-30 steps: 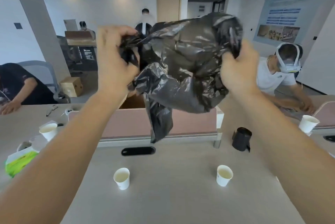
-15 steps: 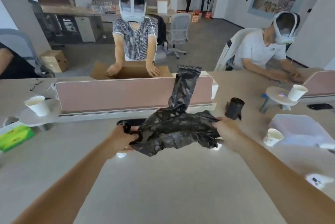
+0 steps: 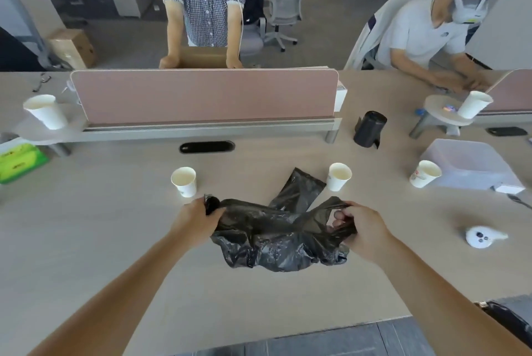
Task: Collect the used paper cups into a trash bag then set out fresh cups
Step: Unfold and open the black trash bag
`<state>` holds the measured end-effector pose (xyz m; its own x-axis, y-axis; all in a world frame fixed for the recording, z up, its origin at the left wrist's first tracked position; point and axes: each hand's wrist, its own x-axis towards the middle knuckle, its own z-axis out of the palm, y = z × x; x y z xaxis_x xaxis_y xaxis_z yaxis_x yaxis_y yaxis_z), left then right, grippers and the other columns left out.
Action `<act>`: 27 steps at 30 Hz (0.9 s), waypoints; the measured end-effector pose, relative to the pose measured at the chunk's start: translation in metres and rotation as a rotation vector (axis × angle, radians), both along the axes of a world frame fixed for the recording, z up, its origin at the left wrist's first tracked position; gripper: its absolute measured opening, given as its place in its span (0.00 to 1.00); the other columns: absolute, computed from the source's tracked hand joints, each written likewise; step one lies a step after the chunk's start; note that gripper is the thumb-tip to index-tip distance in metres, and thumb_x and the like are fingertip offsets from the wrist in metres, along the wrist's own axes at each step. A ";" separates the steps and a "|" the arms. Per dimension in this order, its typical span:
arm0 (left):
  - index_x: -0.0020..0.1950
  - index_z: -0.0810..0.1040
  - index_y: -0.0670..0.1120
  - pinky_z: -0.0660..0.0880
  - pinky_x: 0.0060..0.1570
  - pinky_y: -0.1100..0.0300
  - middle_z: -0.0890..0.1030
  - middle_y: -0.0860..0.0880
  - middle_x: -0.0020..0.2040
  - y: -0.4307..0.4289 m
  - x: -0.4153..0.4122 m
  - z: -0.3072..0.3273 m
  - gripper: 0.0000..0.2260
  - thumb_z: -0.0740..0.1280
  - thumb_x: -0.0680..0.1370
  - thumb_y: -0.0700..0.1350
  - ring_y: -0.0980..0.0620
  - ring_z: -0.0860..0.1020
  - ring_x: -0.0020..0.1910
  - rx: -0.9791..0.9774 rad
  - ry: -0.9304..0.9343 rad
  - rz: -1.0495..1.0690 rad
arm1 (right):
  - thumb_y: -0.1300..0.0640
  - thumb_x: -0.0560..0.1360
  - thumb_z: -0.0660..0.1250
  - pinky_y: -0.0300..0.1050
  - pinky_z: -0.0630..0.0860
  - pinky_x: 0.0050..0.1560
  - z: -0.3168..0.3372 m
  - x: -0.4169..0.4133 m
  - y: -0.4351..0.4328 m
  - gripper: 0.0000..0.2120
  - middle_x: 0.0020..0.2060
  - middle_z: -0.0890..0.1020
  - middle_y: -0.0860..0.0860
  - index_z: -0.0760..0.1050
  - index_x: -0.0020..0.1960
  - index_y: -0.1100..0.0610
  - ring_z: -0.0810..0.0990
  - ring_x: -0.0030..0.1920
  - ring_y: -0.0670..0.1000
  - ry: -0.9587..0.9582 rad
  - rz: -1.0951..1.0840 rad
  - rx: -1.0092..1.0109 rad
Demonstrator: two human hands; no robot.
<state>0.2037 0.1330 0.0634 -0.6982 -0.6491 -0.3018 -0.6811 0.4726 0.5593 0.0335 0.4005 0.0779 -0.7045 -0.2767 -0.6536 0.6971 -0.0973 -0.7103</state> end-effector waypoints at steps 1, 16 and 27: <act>0.49 0.76 0.46 0.69 0.33 0.58 0.77 0.47 0.39 0.008 -0.001 0.004 0.08 0.62 0.81 0.50 0.48 0.75 0.37 0.041 0.035 0.026 | 0.69 0.75 0.53 0.44 0.69 0.32 0.003 0.001 0.002 0.11 0.26 0.64 0.52 0.71 0.40 0.60 0.61 0.25 0.50 -0.019 0.003 -0.026; 0.48 0.83 0.58 0.79 0.48 0.53 0.86 0.51 0.43 0.080 0.015 0.122 0.20 0.59 0.81 0.34 0.51 0.84 0.47 0.275 0.752 0.037 | 0.54 0.80 0.56 0.36 0.54 0.24 0.101 0.030 0.047 0.25 0.25 0.59 0.57 0.64 0.26 0.61 0.56 0.25 0.51 0.765 0.358 -0.118; 0.48 0.83 0.64 0.77 0.58 0.49 0.86 0.53 0.48 0.064 0.009 0.135 0.16 0.62 0.79 0.42 0.52 0.83 0.53 0.302 0.804 -0.114 | 0.46 0.71 0.61 0.35 0.54 0.26 0.119 0.038 0.071 0.20 0.23 0.63 0.53 0.77 0.33 0.62 0.57 0.23 0.47 0.814 0.266 -0.196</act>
<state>0.2124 0.1969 0.1980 -0.8297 -0.5338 0.1631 0.0174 0.2673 0.9635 0.0712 0.4711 0.1966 -0.8275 -0.5525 0.1002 -0.0020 -0.1756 -0.9845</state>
